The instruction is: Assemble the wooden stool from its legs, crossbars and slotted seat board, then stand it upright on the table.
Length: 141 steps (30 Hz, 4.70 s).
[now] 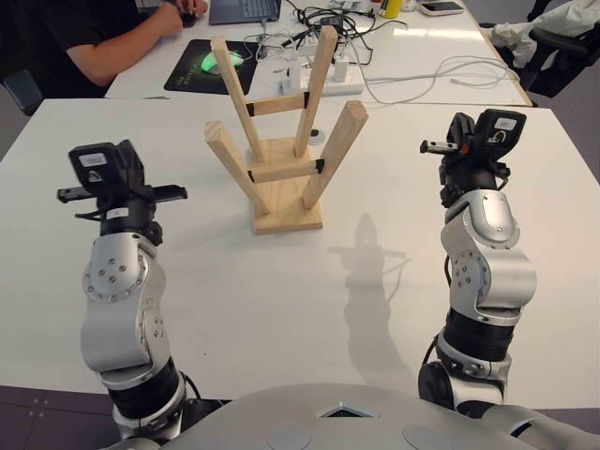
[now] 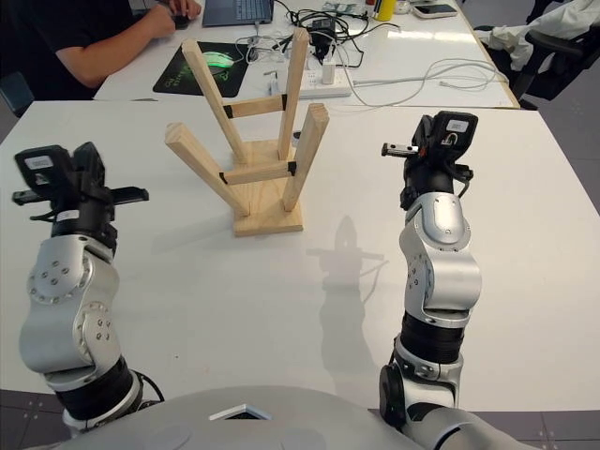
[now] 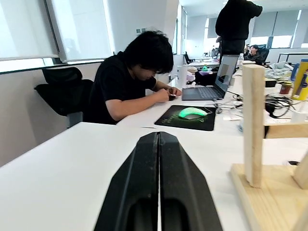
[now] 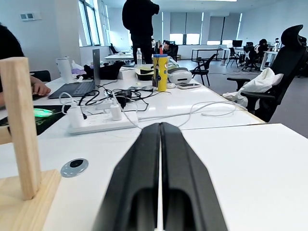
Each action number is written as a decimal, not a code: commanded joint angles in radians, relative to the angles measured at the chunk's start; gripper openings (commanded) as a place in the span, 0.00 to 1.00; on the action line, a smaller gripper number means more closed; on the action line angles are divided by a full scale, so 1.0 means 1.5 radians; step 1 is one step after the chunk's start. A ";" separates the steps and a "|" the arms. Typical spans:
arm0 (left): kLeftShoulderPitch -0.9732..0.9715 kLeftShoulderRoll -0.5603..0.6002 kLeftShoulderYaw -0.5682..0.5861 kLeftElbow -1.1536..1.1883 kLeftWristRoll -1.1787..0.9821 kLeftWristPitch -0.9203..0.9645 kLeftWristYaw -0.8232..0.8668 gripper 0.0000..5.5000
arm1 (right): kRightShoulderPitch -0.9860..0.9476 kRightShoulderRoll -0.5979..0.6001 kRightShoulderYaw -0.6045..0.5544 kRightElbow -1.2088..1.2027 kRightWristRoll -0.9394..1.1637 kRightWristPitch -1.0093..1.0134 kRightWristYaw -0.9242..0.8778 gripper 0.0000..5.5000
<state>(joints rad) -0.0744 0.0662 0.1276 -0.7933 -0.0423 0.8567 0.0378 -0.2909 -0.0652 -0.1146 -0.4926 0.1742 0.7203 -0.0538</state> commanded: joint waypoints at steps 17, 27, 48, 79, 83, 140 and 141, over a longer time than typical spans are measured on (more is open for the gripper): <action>-0.041 0.042 0.045 -0.054 0.056 -0.027 0.040 0.00 | 0.004 -0.029 -0.024 -0.016 -0.003 0.062 -0.018 0.00; -0.068 0.075 -0.210 0.027 0.017 0.053 -0.081 0.00 | 0.003 -0.025 0.262 -0.070 0.092 0.143 0.156 0.00; -0.100 0.094 -0.291 0.067 -0.003 0.034 -0.157 0.00 | -0.024 -0.050 0.138 0.046 -0.021 0.039 0.087 0.00; -0.262 0.245 0.009 0.061 -0.086 0.107 -0.267 0.00 | -0.241 -0.054 -0.079 0.081 0.245 -0.019 0.138 0.00; -0.253 0.222 0.081 0.071 -0.188 0.210 -0.306 0.00 | -0.217 -0.061 -0.059 0.076 0.237 -0.015 0.138 0.00; -0.176 0.203 0.080 0.073 -0.286 0.178 -0.179 0.00 | -0.238 -0.137 0.021 0.077 0.428 0.015 0.157 0.00; -0.174 0.201 0.077 0.073 -0.285 0.176 -0.176 0.00 | -0.275 -0.141 -0.007 0.087 0.402 -0.036 0.153 0.00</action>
<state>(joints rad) -0.3505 0.3640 0.2491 -0.6827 -0.4697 1.1259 -0.2344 -0.5763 -0.2750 -0.0228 -0.3944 0.8315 0.8067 0.1986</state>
